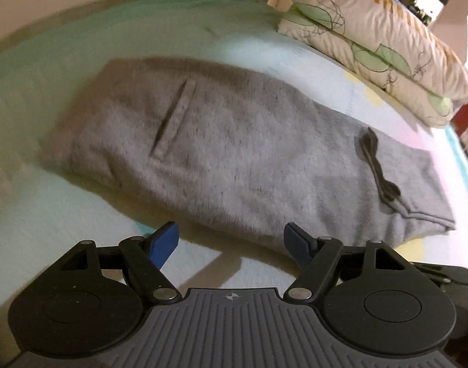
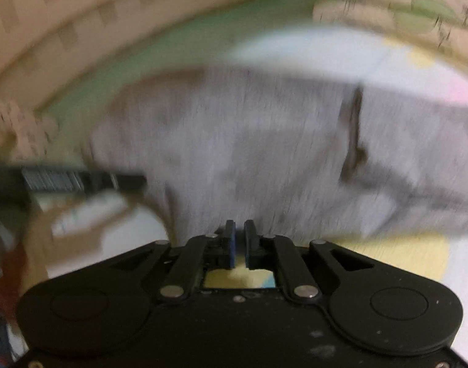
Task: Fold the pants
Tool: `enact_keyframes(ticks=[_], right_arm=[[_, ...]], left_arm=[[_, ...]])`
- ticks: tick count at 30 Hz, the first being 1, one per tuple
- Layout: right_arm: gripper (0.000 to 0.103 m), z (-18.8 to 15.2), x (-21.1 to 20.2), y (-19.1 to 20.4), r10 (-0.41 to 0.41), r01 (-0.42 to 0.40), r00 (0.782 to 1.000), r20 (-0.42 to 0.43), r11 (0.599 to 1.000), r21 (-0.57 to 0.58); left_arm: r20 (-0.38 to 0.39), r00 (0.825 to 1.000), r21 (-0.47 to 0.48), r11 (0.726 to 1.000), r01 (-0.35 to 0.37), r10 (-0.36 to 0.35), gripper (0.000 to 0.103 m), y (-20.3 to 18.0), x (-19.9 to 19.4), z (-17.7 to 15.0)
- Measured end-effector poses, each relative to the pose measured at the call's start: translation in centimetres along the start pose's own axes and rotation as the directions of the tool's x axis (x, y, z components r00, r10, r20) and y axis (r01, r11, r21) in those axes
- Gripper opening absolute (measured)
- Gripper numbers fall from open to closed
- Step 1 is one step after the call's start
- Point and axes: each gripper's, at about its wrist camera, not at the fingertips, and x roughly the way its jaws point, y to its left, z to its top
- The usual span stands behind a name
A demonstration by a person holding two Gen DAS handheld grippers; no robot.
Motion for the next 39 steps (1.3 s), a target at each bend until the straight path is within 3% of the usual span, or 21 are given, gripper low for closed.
enact_keyframes(ticks=[4, 13, 19, 32, 37, 39], right_arm=[[0.008, -0.2, 0.0, 0.0, -0.004, 0.004, 1.000, 0.012, 1.000, -0.009], [0.007, -0.1, 0.0, -0.2, 0.006, -0.006, 1.000, -0.013, 1.000, -0.017], [0.007, 0.0, -0.1, 0.0, -0.001, 0.001, 1.000, -0.024, 1.000, -0.028], [0.007, 0.1, 0.2, 0.0, 0.016, -0.016, 1.000, -0.024, 1.000, -0.026], [0.007, 0.1, 0.0, -0.3, 0.025, -0.025, 0.999, -0.023, 0.999, -0.021], [0.007, 0.1, 0.0, -0.3, 0.026, -0.027, 0.999, -0.021, 0.999, -0.018]], left_arm=[[-0.024, 0.995, -0.026, 0.995, 0.099, -0.100, 0.084, 1.5, 0.4, -0.4], [0.042, 0.997, -0.136, 0.988, 0.077, -0.072, 0.087, 6.2, -0.5, 0.0], [0.059, 0.992, -0.206, 0.971, 0.123, -0.113, 0.102, 8.0, 1.6, 3.0], [0.174, 0.972, -0.348, 0.913, 0.211, -0.159, 0.102, 9.8, 4.4, 5.9], [0.207, 0.970, -0.363, 0.910, 0.200, -0.130, 0.102, 9.4, 5.0, 6.6], [0.212, 0.972, -0.388, 0.904, 0.178, -0.100, 0.097, 9.1, 5.0, 6.5]])
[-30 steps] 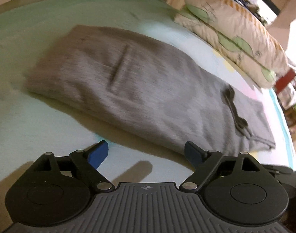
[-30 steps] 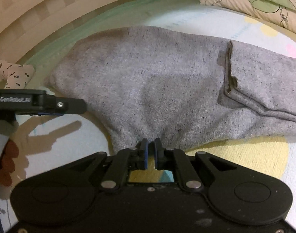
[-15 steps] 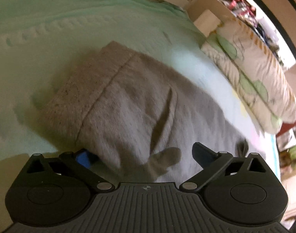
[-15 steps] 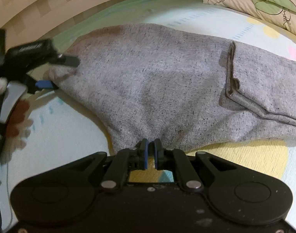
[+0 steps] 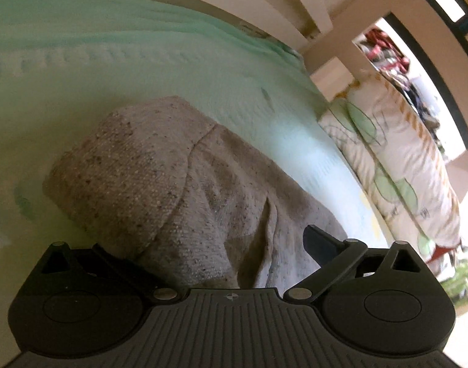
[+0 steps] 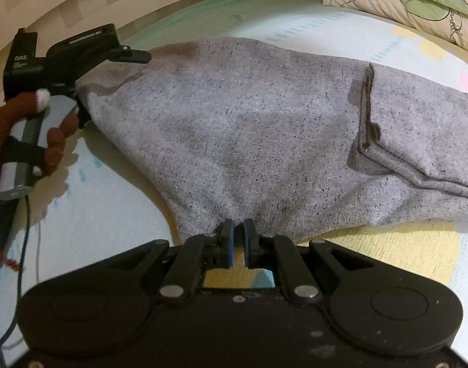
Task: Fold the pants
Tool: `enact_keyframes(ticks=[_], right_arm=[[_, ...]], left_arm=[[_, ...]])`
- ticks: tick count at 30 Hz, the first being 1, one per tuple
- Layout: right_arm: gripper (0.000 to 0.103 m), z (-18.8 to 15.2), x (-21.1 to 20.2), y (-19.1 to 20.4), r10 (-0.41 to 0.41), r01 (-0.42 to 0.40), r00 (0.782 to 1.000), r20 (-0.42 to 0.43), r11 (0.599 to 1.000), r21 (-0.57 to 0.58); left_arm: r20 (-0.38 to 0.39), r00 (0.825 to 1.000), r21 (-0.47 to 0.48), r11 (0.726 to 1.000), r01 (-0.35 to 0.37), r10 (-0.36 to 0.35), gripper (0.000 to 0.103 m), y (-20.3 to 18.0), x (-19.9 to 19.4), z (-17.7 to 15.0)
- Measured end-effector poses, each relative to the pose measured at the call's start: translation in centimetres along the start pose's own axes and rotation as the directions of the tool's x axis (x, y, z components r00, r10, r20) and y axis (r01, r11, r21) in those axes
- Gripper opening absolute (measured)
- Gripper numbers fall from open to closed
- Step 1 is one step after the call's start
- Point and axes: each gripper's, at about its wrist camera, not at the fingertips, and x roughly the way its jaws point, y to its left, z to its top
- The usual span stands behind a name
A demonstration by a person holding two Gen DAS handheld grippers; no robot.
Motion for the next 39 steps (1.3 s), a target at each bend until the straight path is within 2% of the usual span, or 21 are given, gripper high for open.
enact_keyframes(ticks=[1, 2, 3, 4, 7, 9, 13, 19, 23, 28, 30, 31, 34, 37, 39], right_arm=[[0.007, 0.0, 0.0, 0.0, 0.000, 0.000, 1.000, 0.002, 1.000, 0.002], [0.007, 0.0, 0.0, 0.0, 0.001, -0.001, 1.000, 0.004, 1.000, 0.005], [0.007, 0.0, -0.1, 0.0, 0.002, -0.002, 1.000, 0.006, 1.000, 0.006], [0.007, 0.0, -0.1, 0.0, 0.003, -0.003, 1.000, 0.008, 1.000, 0.004], [0.008, -0.1, -0.3, 0.0, 0.003, -0.003, 1.000, 0.015, 1.000, -0.004], [0.008, -0.3, -0.4, 0.2, -0.005, 0.006, 1.000, 0.021, 1.000, -0.013], [0.008, -0.2, -0.4, 0.6, -0.010, 0.010, 1.000, 0.027, 1.000, -0.019], [0.010, -0.1, -1.6, -1.2, 0.050, -0.053, 0.998, 0.039, 0.996, 0.070], [0.012, -0.9, -4.6, -3.7, 0.042, -0.055, 0.994, 0.105, 0.991, 0.124], [0.016, -2.6, -7.9, -8.4, -0.032, 0.009, 0.990, 0.137, 0.986, 0.166], [0.016, -3.4, -9.0, -10.6, -0.069, 0.041, 0.988, 0.138, 0.979, 0.197], [0.016, -3.9, -9.5, -11.7, -0.084, 0.052, 0.987, 0.138, 0.975, 0.217], [0.016, -5.1, -10.8, -14.6, -0.127, 0.085, 0.982, 0.138, 0.958, 0.274], [0.016, -6.0, -11.5, -16.5, -0.161, 0.112, 0.978, 0.132, 0.942, 0.318], [0.017, -6.4, -12.2, -17.3, -0.178, 0.125, 0.975, 0.135, 0.934, 0.334]], left_arm=[[-0.001, 1.000, 0.017, 0.999, -0.031, 0.031, 0.080, -0.3, -0.1, 0.0], [0.003, 0.998, 0.046, 0.997, -0.059, 0.059, 0.046, -0.4, -0.4, 0.0], [0.010, 0.997, 0.071, 0.995, -0.072, 0.072, 0.034, -0.5, -0.6, 0.0], [0.015, 0.998, 0.081, 0.995, -0.062, 0.061, 0.025, -0.5, -1.0, 0.1], [0.028, 0.998, 0.103, 0.992, -0.065, 0.063, 0.020, -1.5, -2.3, 0.2], [0.056, 0.996, 0.177, 0.981, -0.075, 0.066, 0.019, -3.5, -3.5, 0.2], [0.096, 0.995, 0.275, 0.960, -0.047, 0.022, 0.019, -8.1, -5.6, 0.2], [0.122, 0.992, 0.407, 0.913, -0.016, -0.038, 0.019, -16.8, -7.4, -1.2], [0.107, 0.992, 0.491, 0.871, 0.003, -0.064, 0.019, -23.1, -5.6, -4.1], [0.061, 0.997, 0.549, 0.836, 0.011, -0.053, 0.021, -29.0, -0.4, -9.7], [0.012, 0.999, 0.566, 0.824, 0.027, -0.041, 0.026, -30.8, 2.2, -12.3], [-0.031, 0.999, 0.574, 0.817, 0.047, -0.036, 0.032, -31.6, 3.6, -13.8], [-0.149, 0.988, 0.575, 0.810, 0.117, -0.037, 0.047, -32.7, 6.4, -17.1], [-0.193, 0.979, 0.593, 0.787, 0.169, -0.066, 0.062, -33.7, 7.0, -18.9], [-0.198, 0.976, 0.618, 0.761, 0.197, -0.092, 0.062, -34.2, 6.0, -19.0]])
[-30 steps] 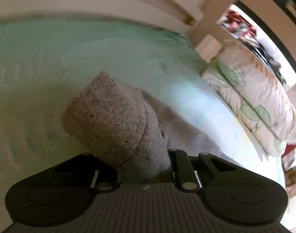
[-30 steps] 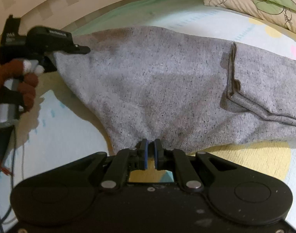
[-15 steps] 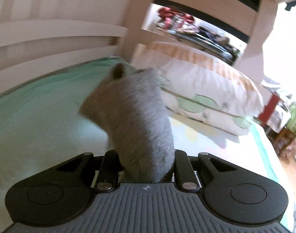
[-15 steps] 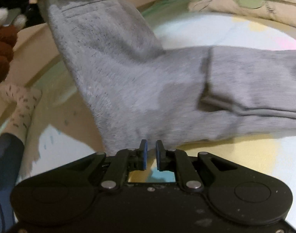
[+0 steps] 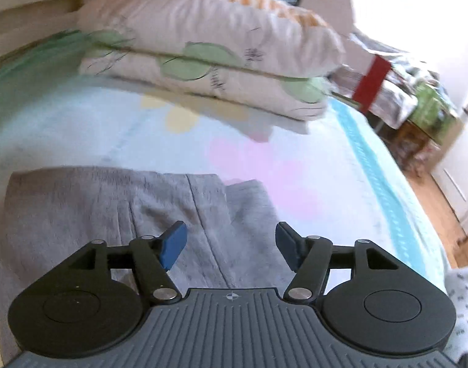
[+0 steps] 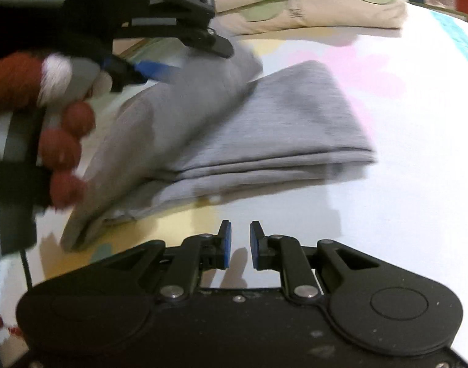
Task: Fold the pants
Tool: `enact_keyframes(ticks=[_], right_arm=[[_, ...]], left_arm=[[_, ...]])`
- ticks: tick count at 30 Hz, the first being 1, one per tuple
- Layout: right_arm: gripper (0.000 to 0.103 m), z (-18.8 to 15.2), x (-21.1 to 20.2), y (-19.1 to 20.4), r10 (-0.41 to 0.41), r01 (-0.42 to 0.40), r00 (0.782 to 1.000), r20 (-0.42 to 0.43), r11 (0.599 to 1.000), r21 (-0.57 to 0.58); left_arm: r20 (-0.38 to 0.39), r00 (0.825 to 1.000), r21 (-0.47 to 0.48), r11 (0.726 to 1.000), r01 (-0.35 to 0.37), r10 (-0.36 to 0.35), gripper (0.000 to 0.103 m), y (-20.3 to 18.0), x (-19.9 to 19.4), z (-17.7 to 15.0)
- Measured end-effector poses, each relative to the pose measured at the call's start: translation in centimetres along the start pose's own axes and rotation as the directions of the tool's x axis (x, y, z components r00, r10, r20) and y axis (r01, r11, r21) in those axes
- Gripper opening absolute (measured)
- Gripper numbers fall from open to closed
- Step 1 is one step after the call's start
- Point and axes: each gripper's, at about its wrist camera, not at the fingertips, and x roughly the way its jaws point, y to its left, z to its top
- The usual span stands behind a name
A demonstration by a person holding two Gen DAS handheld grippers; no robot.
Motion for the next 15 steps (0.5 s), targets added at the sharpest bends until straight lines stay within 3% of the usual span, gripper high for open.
enact_keyframes(ticks=[3, 8, 10, 15], right_arm=[[0.021, 0.3, -1.0, -0.4, -0.016, 0.016, 1.000, 0.019, 1.000, -0.001], [0.034, 2.2, -2.0, -0.5, -0.030, 0.032, 0.996, 0.085, 0.999, -0.019], [0.043, 3.7, -2.0, -0.4, -0.028, 0.030, 0.992, 0.124, 0.999, -0.013], [0.090, 6.5, -0.9, -0.4, -0.003, 0.009, 0.983, 0.185, 0.999, -0.033]], left_arm=[[0.046, 0.999, 0.073, 0.997, -0.032, 0.029, 0.065, 0.5, -2.2, 0.2], [0.071, 0.984, 0.108, 0.979, -0.172, 0.165, 0.069, 4.7, -5.3, -1.0], [0.042, 0.977, 0.106, 0.972, -0.211, 0.208, 0.069, 6.3, -5.0, -1.6], [-0.112, 0.966, 0.100, 0.970, -0.221, 0.231, 0.069, 10.0, -2.8, -5.4]])
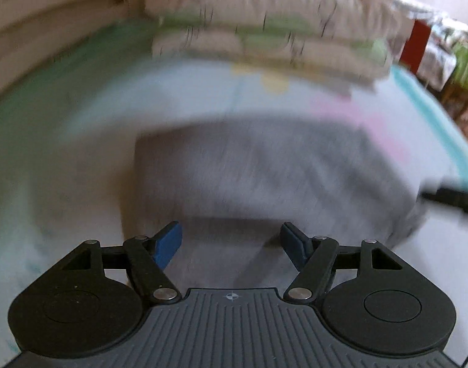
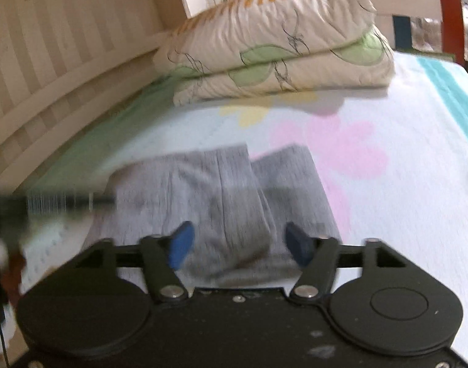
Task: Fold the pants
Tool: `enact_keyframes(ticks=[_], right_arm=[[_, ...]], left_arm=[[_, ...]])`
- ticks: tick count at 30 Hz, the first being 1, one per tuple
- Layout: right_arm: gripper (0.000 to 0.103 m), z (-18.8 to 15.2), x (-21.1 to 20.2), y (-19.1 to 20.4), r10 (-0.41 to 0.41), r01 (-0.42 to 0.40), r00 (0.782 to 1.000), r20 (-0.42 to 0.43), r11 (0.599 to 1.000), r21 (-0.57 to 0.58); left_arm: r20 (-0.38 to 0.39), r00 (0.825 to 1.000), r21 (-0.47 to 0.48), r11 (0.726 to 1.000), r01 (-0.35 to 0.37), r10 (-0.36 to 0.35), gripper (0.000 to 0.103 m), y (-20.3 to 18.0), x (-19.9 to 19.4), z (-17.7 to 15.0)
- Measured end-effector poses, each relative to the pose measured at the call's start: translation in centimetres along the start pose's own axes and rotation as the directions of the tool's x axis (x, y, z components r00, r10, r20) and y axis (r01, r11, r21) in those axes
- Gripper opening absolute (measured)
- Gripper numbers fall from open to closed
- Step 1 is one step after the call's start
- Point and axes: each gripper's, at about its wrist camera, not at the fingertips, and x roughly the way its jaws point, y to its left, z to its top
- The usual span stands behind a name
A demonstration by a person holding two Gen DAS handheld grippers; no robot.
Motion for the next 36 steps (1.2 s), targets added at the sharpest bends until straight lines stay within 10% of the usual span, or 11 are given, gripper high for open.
enact_keyframes(ticks=[16, 20, 24, 32, 36], right_arm=[[0.093, 1.2, 10.7, -3.1, 0.170, -0.159, 0.975, -0.142, 0.983, 0.088], [0.047, 1.3, 10.7, -2.2, 0.235, -0.222, 0.960, -0.154, 0.970, 0.099], [0.019, 2.3, 9.1, -0.2, 0.167, -0.164, 0.978, -0.123, 0.986, 0.032], [0.015, 5.2, 2.1, 3.3, 0.052, -0.042, 0.998, 0.048, 0.982, -0.185], [0.017, 4.3, 5.6, -1.0, -0.089, 0.081, 0.991, -0.099, 0.993, -0.086]], left_arm=[[0.018, 0.996, -0.061, 0.994, 0.090, -0.089, 0.078, 2.3, 1.4, -3.2], [0.025, 0.996, -0.055, 0.995, 0.083, -0.082, 0.079, 1.9, 1.4, -3.0], [0.047, 0.996, -0.081, 0.994, 0.078, -0.074, 0.078, 2.3, 0.2, -2.9], [0.134, 0.991, -0.083, 0.996, 0.034, -0.023, 0.078, 3.4, -3.3, -0.6], [0.108, 0.994, -0.082, 0.997, 0.000, 0.008, 0.078, 3.5, -1.8, 0.4]])
